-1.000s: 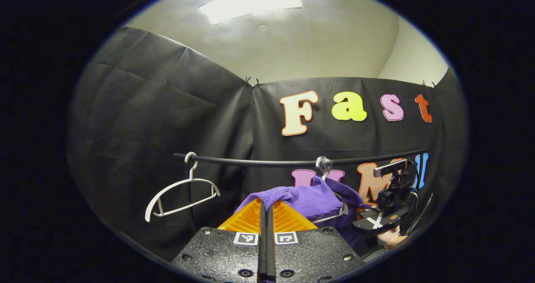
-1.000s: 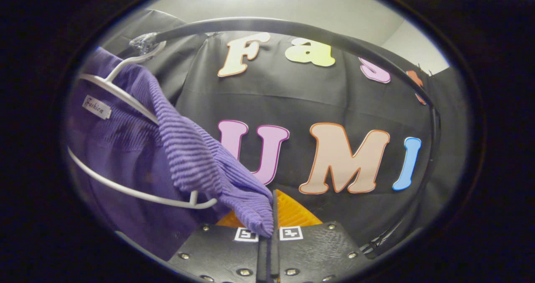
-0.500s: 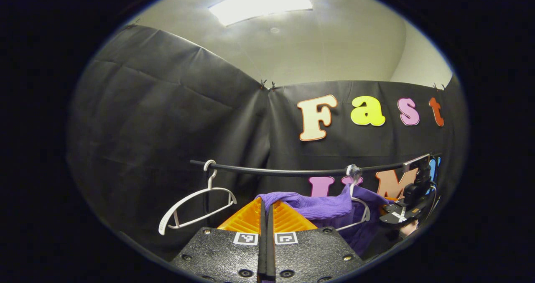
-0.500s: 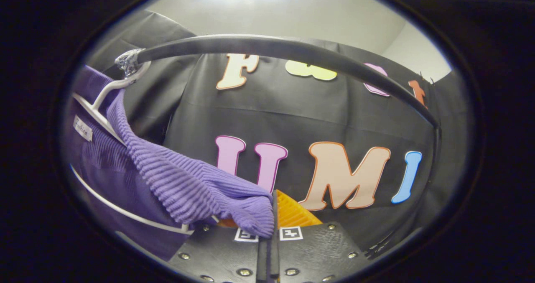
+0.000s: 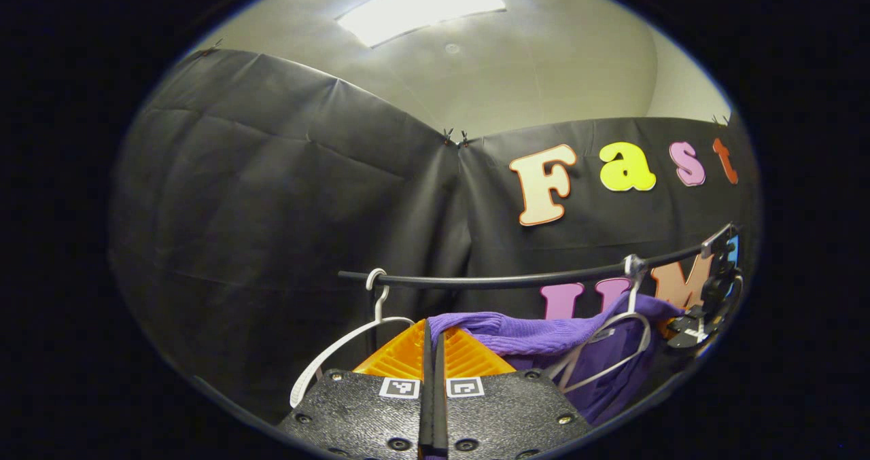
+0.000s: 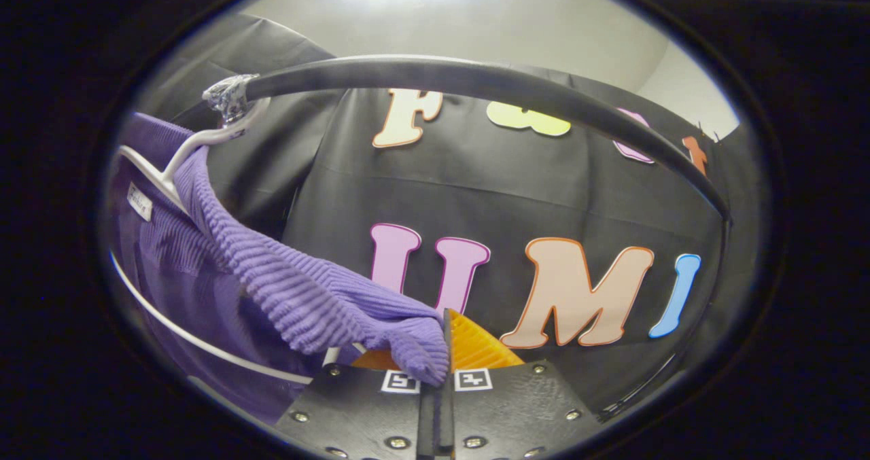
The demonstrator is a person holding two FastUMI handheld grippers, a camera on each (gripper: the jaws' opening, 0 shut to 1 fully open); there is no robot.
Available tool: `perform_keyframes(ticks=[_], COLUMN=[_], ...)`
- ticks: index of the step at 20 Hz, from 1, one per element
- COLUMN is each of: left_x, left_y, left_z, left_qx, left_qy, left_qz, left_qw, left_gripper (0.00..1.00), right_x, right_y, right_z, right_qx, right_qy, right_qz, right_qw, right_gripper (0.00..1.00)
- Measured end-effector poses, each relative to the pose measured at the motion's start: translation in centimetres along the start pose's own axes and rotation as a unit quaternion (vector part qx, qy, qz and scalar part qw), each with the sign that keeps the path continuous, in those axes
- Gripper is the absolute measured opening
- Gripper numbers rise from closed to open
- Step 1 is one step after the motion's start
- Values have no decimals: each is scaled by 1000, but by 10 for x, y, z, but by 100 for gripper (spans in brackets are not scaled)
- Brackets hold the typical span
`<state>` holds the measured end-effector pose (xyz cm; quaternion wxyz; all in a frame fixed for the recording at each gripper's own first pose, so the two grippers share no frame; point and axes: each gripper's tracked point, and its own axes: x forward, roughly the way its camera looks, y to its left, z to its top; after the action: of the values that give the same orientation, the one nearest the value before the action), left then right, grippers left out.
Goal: Grasp the clothes on the hanger with both hands and then place them into the laundry hamper below.
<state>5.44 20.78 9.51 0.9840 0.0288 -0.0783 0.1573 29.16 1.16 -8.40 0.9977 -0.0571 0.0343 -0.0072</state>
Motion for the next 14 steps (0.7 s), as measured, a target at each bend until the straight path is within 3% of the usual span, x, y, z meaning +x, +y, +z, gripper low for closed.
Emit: perform_keyframes(ticks=[14], left_x=[5], left_y=[-3], left_z=[-74], left_qx=[-6], left_qy=[49], left_qz=[-7], left_qw=[999], left_gripper=[0], right_x=[9], right_y=[-7], right_z=[-21], right_qx=[0], right_qy=[28], right_qz=[-5], right_qw=[1000], right_gripper=[4])
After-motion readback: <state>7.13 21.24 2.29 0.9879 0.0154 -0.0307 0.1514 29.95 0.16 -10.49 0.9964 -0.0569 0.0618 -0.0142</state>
